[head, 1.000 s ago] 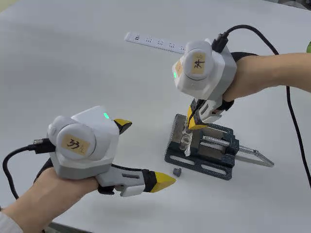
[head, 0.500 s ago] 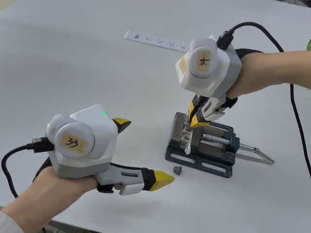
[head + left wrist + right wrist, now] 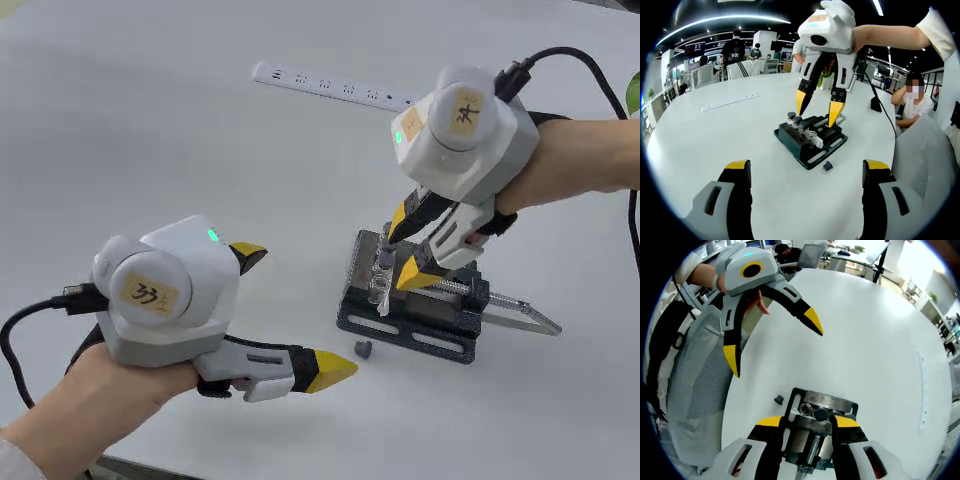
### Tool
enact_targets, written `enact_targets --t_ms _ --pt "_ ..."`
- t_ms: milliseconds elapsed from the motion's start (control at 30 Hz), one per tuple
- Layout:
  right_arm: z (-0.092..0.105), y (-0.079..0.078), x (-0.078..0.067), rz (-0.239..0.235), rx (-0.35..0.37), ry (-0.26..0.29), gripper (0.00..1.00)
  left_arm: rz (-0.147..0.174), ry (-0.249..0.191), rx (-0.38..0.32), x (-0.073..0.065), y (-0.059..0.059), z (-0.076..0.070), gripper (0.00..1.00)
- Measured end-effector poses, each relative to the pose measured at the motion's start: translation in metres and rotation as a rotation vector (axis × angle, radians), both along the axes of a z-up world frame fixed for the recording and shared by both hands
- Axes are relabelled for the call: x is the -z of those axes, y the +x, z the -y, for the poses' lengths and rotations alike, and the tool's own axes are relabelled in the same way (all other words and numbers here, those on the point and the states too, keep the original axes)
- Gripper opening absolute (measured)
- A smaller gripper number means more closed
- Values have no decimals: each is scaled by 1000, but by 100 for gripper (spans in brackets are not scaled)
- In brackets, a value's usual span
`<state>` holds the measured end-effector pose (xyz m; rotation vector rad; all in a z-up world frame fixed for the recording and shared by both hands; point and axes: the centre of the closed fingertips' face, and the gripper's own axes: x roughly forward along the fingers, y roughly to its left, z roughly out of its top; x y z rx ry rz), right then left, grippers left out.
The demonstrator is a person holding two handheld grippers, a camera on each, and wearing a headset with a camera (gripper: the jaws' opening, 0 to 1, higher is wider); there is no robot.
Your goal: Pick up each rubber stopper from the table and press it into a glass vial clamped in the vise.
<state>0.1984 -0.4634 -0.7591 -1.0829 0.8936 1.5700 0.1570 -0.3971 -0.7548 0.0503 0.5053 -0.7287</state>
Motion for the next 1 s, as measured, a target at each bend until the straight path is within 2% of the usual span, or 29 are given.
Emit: enact_targets --t_ms 100,133,267,300,433,733,1000 --pt "1 -7 -2 -18 34 37 45 3 3 4 -2 0 0 91" --pt "-1 -9 -3 -14 49 66 47 5 6 7 -2 0 0 91" --pt "3 -14 -5 -8 84 95 57 8 13 12 -3 -1 0 91" --pt "3 -16 -6 -7 92 123 58 9 14 14 -3 -1 0 92" --pt "7 -23 -6 -14 131 152 60 9 22 21 -5 -3 0 92" --pt "10 -41 -2 -55 238 254 56 12 47 36 -7 -8 -3 92" --pt "10 -51 6 -54 325 334 47 15 51 29 -10 -10 -3 91"
